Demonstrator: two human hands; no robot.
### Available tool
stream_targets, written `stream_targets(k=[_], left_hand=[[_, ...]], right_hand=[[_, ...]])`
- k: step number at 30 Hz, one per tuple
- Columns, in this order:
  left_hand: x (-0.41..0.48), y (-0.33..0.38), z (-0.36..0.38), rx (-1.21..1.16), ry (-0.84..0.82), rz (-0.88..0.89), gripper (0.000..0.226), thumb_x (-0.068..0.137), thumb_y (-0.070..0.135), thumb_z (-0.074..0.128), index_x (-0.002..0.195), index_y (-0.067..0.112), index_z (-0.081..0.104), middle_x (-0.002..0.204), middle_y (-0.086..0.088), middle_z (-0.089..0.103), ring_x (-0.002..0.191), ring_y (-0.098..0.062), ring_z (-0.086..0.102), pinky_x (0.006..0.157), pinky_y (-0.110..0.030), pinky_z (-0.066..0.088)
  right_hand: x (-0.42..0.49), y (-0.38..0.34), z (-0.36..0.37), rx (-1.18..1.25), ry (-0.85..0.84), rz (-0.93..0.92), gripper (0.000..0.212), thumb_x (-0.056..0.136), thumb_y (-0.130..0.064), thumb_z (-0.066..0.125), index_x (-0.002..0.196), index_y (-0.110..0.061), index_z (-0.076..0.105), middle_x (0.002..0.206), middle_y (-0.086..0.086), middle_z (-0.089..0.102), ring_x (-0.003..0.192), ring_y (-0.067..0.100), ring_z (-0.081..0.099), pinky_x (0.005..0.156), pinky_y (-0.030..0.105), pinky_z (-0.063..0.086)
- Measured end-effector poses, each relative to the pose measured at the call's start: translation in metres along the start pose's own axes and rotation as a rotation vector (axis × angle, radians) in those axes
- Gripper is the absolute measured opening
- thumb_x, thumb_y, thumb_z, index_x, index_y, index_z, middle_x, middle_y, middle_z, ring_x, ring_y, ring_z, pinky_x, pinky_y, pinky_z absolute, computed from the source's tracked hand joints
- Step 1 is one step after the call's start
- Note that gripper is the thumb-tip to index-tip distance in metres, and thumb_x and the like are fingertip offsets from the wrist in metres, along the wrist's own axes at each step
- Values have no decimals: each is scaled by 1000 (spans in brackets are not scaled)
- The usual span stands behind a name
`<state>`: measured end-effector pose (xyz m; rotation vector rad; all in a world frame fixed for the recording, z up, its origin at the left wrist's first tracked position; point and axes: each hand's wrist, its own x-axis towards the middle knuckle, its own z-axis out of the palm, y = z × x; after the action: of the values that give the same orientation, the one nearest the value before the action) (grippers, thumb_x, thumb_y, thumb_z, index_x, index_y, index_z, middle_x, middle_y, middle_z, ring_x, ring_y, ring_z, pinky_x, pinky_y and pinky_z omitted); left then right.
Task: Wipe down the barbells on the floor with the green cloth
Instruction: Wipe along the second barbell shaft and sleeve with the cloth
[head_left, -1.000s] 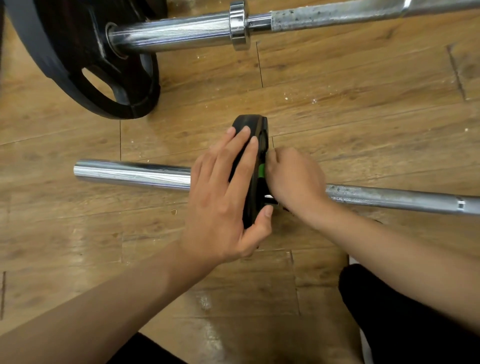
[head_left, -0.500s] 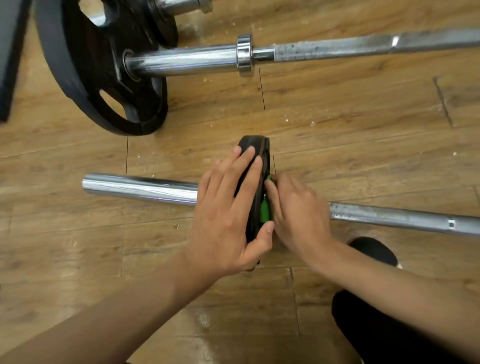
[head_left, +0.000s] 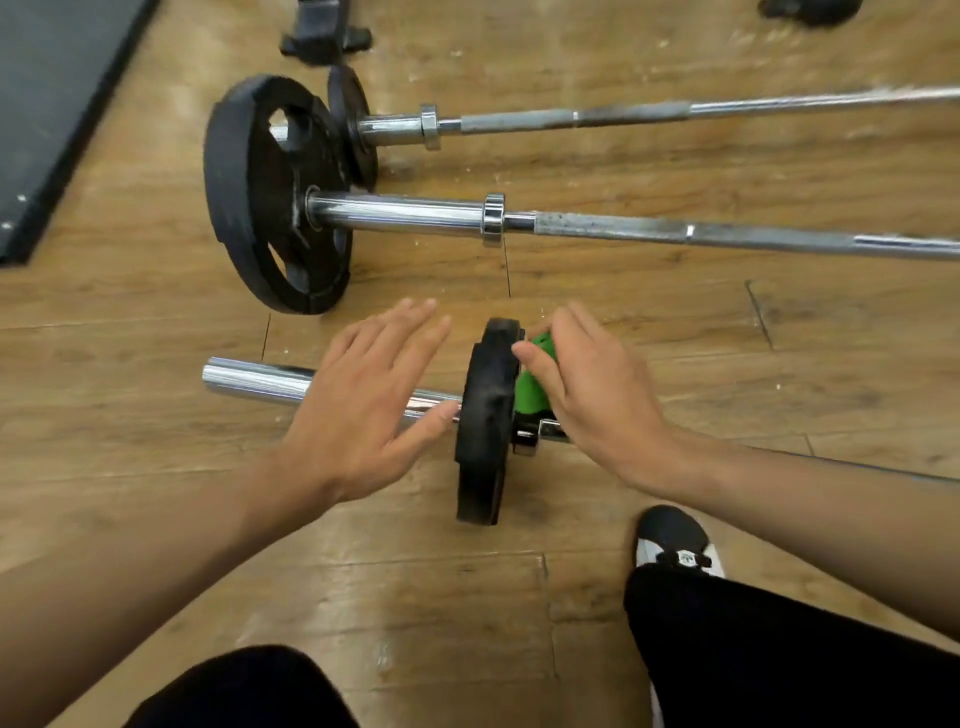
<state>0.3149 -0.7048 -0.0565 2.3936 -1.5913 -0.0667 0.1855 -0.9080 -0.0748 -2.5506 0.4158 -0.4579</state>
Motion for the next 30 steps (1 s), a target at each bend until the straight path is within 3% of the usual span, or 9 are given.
stream_targets(k=[3,5,8,11,14,20,25,27,30], left_hand=[[-17,-28,-26,16,14,52,70,103,54,34,156,10,45,162,-13,42,151,-30,36,114,-49,33],[-22,-45,-35,51,6,38,71,104,57,28,154,10,48,160,-14,43,150,-32,38,111,-47,33],[-35,-71,-38,92,-6,-53,76,106,62,19,153,10,48,159,-14,44,147,-33,41,105,-48,36],[-58,-91,-41,114,-18,-185,78,106,64,17,154,10,47,158,-15,45,144,-36,44,103,-50,37],[-73,-105,-39,113,-94,-275,79,106,65,16,152,9,48,155,-16,47,138,-38,48,102,-50,38],[-73,-128,7,79,-164,-265,83,106,67,12,156,8,43,156,-15,45,143,-34,45,110,-56,40],[-51,-135,61,3,-128,-131,83,106,66,14,160,7,35,162,-14,39,151,-30,37,118,-47,32],[-39,-131,78,-32,-121,-99,83,107,64,12,162,5,29,166,-13,34,155,-28,31,124,-44,23],[-26,-123,95,-71,-98,-67,80,108,58,12,163,1,24,168,-14,32,157,-25,26,129,-40,13]], right_hand=[[21,-26,-12,-63,-11,-224,77,100,-73,17,98,-8,58,99,6,56,86,26,55,65,40,48],[35,-41,0,-89,-18,-377,75,100,-73,26,97,-5,59,104,11,58,93,29,55,67,42,51],[53,-60,32,-139,-55,-491,77,91,-78,36,100,-4,58,111,12,59,96,27,54,62,31,45],[65,-78,59,-214,-173,-415,83,85,-85,35,109,-8,53,116,7,50,101,21,46,71,26,40],[71,-86,77,-211,-317,-319,81,81,-85,45,113,-11,44,119,6,40,106,22,41,82,32,43],[82,-94,130,-498,-591,-418,74,91,-67,61,127,-9,32,130,12,39,120,29,43,79,36,28],[88,-75,156,-689,-671,-322,70,98,-48,65,135,-9,21,129,13,44,116,31,54,70,37,35],[91,-74,154,-735,-730,-311,80,100,-50,62,148,-8,14,132,15,44,115,32,56,69,39,36],[90,-81,133,-778,-838,-286,103,102,-63,50,160,-5,-13,149,23,38,121,36,56,67,39,37]])
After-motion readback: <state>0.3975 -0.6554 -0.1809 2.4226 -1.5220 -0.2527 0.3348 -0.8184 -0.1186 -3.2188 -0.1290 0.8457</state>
